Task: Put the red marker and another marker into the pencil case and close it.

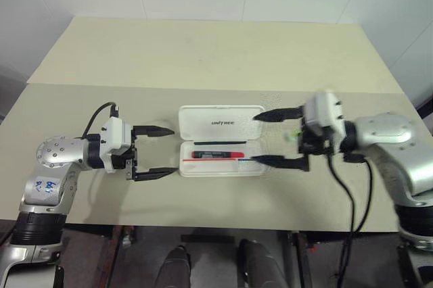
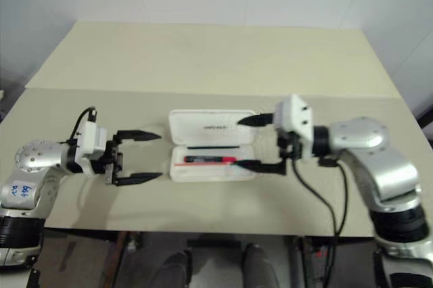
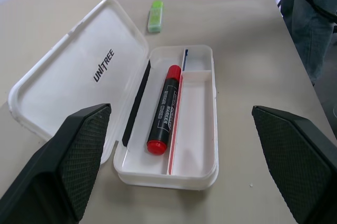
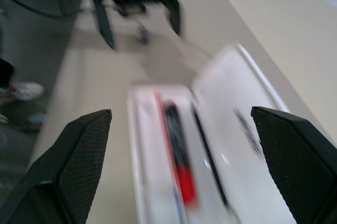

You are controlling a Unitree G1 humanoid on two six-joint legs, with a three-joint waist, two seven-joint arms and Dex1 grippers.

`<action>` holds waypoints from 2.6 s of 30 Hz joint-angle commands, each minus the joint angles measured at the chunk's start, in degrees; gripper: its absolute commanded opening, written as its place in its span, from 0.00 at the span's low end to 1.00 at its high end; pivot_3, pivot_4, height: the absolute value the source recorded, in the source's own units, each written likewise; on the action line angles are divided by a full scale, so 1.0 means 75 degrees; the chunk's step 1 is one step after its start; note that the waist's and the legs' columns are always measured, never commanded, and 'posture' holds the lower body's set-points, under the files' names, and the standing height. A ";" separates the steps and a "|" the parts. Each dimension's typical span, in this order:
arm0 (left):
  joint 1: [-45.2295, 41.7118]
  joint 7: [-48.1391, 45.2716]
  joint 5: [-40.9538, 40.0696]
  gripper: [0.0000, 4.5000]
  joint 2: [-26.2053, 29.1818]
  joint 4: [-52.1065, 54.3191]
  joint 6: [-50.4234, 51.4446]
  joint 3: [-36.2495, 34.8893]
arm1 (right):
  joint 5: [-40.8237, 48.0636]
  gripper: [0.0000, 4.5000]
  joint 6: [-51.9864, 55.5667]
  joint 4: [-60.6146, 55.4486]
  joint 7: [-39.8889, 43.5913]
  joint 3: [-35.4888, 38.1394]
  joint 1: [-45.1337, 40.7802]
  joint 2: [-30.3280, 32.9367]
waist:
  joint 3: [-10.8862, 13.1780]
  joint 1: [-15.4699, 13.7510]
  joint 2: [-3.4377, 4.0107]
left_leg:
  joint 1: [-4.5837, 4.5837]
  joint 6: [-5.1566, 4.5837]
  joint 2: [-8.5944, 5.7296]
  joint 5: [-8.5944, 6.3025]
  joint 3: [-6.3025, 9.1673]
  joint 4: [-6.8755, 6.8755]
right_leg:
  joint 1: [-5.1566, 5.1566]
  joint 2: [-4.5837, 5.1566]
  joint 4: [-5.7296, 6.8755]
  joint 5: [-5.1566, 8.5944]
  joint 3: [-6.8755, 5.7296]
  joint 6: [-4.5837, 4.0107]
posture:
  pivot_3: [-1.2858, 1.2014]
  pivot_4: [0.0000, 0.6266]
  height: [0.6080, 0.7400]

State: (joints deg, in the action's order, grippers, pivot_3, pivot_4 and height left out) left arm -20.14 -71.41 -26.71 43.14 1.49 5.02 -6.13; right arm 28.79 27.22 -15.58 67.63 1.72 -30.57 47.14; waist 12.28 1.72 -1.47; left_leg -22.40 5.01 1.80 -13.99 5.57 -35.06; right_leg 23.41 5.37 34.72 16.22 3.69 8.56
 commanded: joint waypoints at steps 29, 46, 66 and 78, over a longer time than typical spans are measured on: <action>-0.0018 0.0461 0.0050 1.00 0.0048 0.0495 -0.0063 -0.0246 | -0.6041 0.99 -0.7232 1.1868 0.0812 -0.2498 -0.4654 0.0096 | 0.0014 0.0187 0.0023 | 0.0004 0.0017 -0.0003 0.0004 -0.0020 -0.0002 | 0.0004 0.0003 0.0020 0.0001 0.0021 0.0028 | 0.52 0.24 1.00; 0.0137 0.0615 0.0033 1.00 0.0114 0.0675 -0.0047 -0.0382 | -0.6998 0.90 -0.6673 1.2325 0.0332 -0.2776 -0.4948 0.0211 | 0.0012 0.0163 0.0021 | 0.0013 0.0025 -0.0010 0.0013 -0.0017 -0.0011 | -0.0011 0.0005 0.0027 -0.0004 0.0026 0.0031 | 0.52 0.24 1.00; 0.0103 0.0607 0.0063 1.00 0.0001 0.0696 -0.0032 -0.0245 | -0.6906 0.24 -0.6395 1.2271 0.1063 -0.2638 -0.4739 -0.0095 | 0.0010 0.0197 0.0018 | 0.0020 0.0025 -0.0009 0.0012 -0.0016 -0.0001 | -0.0010 0.0003 0.0036 0.0000 0.0026 0.0030 | 0.52 0.24 1.00; -0.0023 0.0584 0.0096 1.00 -0.0065 0.0555 -0.0124 -0.0135 | -0.5992 0.24 -0.5399 1.2005 0.2427 -0.1823 -0.4719 -0.0319 | 0.0006 0.0237 0.0011 | 0.0020 0.0025 -0.0007 0.0012 -0.0017 0.0001 | -0.0008 0.0001 0.0036 0.0001 0.0026 0.0030 | 0.52 0.24 1.00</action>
State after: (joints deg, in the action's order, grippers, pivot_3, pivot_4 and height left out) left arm -19.69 -67.08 -25.82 42.70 5.40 4.96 -6.62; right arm -16.94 -13.61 74.66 82.60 -12.41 -66.99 45.25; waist 12.32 3.50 -1.39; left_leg -22.24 5.20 1.75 -13.90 5.44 -35.05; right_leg 23.36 5.38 34.99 16.23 3.88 8.79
